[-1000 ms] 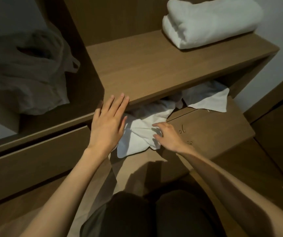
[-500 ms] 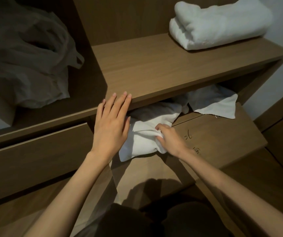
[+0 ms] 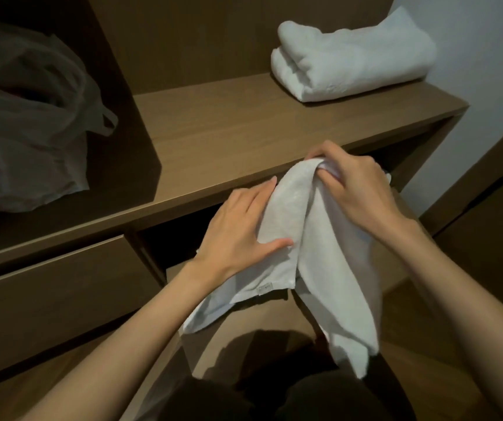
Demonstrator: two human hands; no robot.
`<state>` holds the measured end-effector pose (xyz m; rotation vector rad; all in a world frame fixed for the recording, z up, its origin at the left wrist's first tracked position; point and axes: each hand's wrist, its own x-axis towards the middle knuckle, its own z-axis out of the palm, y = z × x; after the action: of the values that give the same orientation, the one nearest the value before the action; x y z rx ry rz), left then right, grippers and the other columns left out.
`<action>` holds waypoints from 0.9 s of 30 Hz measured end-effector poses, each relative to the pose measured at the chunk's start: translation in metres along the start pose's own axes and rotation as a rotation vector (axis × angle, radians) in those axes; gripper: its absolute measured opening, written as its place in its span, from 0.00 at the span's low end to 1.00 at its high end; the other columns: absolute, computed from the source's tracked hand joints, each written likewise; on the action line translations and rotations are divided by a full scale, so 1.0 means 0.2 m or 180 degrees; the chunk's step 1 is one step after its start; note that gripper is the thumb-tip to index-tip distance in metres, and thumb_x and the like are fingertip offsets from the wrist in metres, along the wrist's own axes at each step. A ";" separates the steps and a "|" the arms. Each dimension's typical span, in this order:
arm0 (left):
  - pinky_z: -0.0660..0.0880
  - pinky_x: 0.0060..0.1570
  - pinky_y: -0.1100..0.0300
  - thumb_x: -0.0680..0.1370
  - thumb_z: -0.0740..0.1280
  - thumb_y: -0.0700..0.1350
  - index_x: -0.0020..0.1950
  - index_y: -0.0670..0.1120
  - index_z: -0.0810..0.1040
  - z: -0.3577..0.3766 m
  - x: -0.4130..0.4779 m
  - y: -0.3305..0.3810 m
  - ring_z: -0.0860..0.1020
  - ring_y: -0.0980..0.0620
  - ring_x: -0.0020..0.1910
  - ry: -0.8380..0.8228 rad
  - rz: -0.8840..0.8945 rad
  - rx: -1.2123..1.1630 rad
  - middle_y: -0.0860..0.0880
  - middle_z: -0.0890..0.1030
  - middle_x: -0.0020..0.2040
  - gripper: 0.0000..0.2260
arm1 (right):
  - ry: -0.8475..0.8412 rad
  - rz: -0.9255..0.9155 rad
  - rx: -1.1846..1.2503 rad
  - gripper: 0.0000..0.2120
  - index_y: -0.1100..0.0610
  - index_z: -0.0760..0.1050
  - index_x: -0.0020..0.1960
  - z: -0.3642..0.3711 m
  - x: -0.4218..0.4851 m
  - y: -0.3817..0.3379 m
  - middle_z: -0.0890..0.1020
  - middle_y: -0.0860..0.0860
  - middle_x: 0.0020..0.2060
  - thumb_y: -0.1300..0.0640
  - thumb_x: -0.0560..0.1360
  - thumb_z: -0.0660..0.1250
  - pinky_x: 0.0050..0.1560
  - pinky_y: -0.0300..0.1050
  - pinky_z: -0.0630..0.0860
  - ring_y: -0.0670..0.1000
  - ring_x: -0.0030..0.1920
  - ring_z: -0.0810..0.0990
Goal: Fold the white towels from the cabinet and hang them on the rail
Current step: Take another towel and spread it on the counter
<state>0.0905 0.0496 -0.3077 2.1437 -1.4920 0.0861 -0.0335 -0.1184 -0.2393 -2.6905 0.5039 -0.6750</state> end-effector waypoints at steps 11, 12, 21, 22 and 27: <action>0.70 0.33 0.53 0.81 0.62 0.50 0.41 0.48 0.71 0.05 0.03 -0.08 0.74 0.52 0.30 0.0126 -0.0598 -0.0742 0.53 0.73 0.30 0.10 | 0.0894 0.0646 0.0522 0.08 0.46 0.76 0.56 -0.14 0.04 0.11 0.83 0.45 0.47 0.49 0.78 0.63 0.49 0.55 0.77 0.49 0.49 0.80; 0.68 0.31 0.55 0.81 0.62 0.49 0.39 0.49 0.70 0.00 0.05 -0.05 0.72 0.54 0.28 0.0181 -0.0593 -0.0830 0.53 0.71 0.28 0.12 | 0.0971 0.0746 0.0574 0.08 0.47 0.77 0.55 -0.16 0.06 0.11 0.83 0.45 0.47 0.49 0.78 0.63 0.49 0.55 0.77 0.49 0.49 0.80; 0.72 0.34 0.57 0.82 0.61 0.48 0.50 0.50 0.79 -0.63 0.36 0.32 0.76 0.57 0.34 0.0556 -0.1052 -0.1793 0.56 0.80 0.37 0.08 | 0.0975 0.0835 0.0771 0.09 0.51 0.76 0.57 -0.75 0.34 -0.13 0.80 0.44 0.43 0.50 0.79 0.63 0.43 0.50 0.76 0.45 0.43 0.78; 0.70 0.34 0.60 0.82 0.62 0.47 0.47 0.51 0.79 -0.74 0.41 0.38 0.76 0.59 0.34 0.0628 -0.1096 -0.1862 0.58 0.79 0.36 0.08 | 0.0969 0.0829 0.0793 0.09 0.51 0.76 0.57 -0.85 0.39 -0.17 0.80 0.44 0.43 0.50 0.79 0.63 0.43 0.49 0.75 0.43 0.43 0.78; 0.67 0.33 0.68 0.81 0.62 0.43 0.44 0.52 0.79 -1.29 0.69 0.67 0.75 0.60 0.34 0.0880 -0.1158 -0.1997 0.58 0.78 0.35 0.09 | 0.0951 0.0825 0.0958 0.08 0.51 0.75 0.59 -1.39 0.64 -0.39 0.79 0.42 0.47 0.53 0.80 0.64 0.43 0.32 0.72 0.37 0.44 0.77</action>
<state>0.0868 0.0134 0.0118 1.7568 -0.8102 -0.1853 -0.0478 -0.1624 0.0727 -2.2071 0.7443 -0.9929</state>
